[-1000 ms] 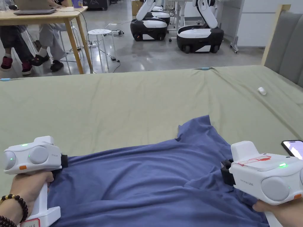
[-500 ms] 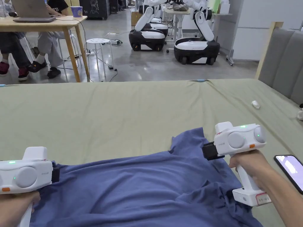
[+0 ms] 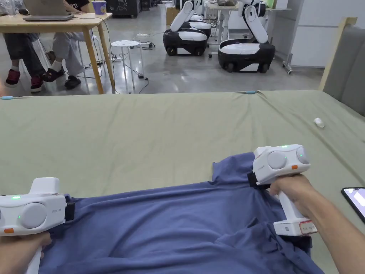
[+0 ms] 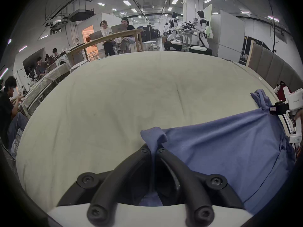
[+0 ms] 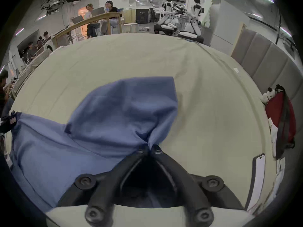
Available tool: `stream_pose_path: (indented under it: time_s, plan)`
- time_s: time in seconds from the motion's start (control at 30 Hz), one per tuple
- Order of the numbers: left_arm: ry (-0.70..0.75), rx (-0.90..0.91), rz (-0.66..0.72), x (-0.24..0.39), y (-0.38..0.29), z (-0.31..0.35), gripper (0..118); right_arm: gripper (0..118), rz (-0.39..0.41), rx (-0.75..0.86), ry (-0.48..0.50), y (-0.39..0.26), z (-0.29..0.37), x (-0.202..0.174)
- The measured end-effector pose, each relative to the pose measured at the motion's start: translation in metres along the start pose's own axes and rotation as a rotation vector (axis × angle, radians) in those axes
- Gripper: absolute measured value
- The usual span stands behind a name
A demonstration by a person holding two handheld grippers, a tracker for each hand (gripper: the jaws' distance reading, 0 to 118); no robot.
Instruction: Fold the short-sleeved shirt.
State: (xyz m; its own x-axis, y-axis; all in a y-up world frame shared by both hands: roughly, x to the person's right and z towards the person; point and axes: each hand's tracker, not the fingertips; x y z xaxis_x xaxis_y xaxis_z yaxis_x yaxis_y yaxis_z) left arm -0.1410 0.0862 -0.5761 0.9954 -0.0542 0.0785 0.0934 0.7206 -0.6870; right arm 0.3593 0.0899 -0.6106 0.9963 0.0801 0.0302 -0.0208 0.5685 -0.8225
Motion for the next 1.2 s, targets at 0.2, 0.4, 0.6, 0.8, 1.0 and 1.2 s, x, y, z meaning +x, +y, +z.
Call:
stream_pose_path:
  time_s: [0.2,0.4,0.6,0.8,1.0,1.2]
  plan:
    - [-0.018,0.054,0.028,0.002,-0.003,0.044,2,3,0.019,0.083,-0.034,-0.023,0.048,-0.007]
    - [-0.034,0.084,0.024,-0.003,-0.033,0.108,2,3,0.039,0.180,-0.036,-0.083,0.130,-0.009]
    - [-0.063,0.107,0.055,-0.015,-0.082,0.166,2,3,0.005,0.255,-0.034,-0.166,0.198,-0.009]
    - [-0.061,0.061,0.022,-0.019,-0.138,0.189,2,3,0.029,0.224,-0.026,-0.240,0.224,-0.016]
    - [-0.058,-0.015,0.053,-0.019,-0.169,0.171,2,3,0.123,0.066,-0.056,-0.270,0.198,-0.033]
    - [-0.067,-0.014,0.041,-0.017,-0.180,0.170,2,3,0.124,0.042,-0.092,-0.266,0.180,-0.036]
